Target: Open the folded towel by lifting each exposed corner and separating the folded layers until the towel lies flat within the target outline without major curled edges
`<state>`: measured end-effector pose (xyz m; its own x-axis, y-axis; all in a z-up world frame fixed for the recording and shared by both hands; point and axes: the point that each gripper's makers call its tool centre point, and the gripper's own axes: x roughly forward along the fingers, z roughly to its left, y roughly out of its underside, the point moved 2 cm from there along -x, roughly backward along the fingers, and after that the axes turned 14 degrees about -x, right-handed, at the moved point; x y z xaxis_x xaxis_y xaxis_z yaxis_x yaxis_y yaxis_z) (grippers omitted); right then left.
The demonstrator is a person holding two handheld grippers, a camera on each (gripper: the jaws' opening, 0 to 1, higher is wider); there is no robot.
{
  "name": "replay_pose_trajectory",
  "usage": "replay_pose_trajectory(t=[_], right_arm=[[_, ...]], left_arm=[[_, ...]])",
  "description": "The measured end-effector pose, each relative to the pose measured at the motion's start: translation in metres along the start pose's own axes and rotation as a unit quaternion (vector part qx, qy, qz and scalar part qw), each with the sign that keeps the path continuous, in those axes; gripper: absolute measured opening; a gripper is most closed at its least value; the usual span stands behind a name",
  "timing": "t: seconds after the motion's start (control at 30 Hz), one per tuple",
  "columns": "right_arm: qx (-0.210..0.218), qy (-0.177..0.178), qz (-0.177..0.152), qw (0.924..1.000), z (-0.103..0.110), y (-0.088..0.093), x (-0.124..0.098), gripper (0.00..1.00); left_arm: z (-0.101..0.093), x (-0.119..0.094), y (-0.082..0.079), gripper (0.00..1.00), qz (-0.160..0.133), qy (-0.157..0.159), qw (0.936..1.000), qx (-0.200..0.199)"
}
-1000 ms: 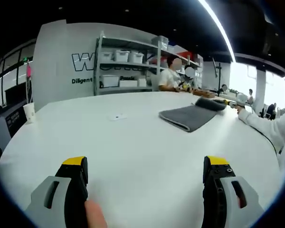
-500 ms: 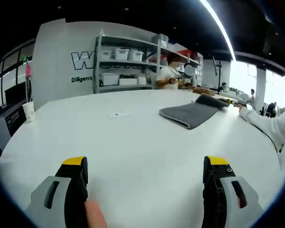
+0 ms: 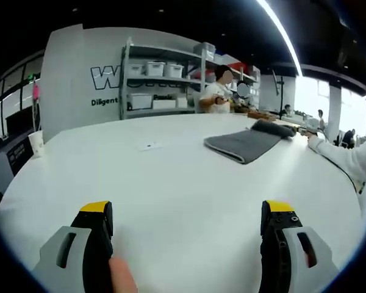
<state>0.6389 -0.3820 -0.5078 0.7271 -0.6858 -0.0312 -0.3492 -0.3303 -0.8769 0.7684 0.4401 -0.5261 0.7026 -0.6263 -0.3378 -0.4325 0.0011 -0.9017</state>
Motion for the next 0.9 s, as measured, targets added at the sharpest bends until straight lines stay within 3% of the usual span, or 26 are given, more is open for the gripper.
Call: replay_pose_trajectory(t=[0.17, 0.3, 0.43, 0.77, 0.9], right_arm=[[0.014, 0.025, 0.002, 0.9996, -0.015, 0.002, -0.016, 0.37], [0.046, -0.023, -0.037, 0.998, -0.003, -0.015, -0.028, 0.45], [0.075, -0.077, -0.067, 0.9919, 0.016, -0.037, -0.048, 0.6], [0.092, -0.151, -0.057, 0.9826, 0.043, -0.05, -0.073, 0.91], [0.083, -0.169, -0.05, 0.9808, 0.052, -0.05, -0.074, 0.99]], left_arm=[[-0.001, -0.002, -0.001, 1.0, -0.001, 0.002, 1.0, 0.001], [-0.004, -0.002, -0.004, 1.0, -0.007, 0.009, 0.9999, 0.002], [-0.009, -0.002, -0.004, 1.0, -0.008, 0.017, 0.9998, 0.004], [-0.013, 0.003, -0.002, 1.0, -0.001, 0.024, 0.9997, 0.009], [-0.022, 0.008, 0.001, 1.0, 0.001, 0.047, 0.9989, -0.002]])
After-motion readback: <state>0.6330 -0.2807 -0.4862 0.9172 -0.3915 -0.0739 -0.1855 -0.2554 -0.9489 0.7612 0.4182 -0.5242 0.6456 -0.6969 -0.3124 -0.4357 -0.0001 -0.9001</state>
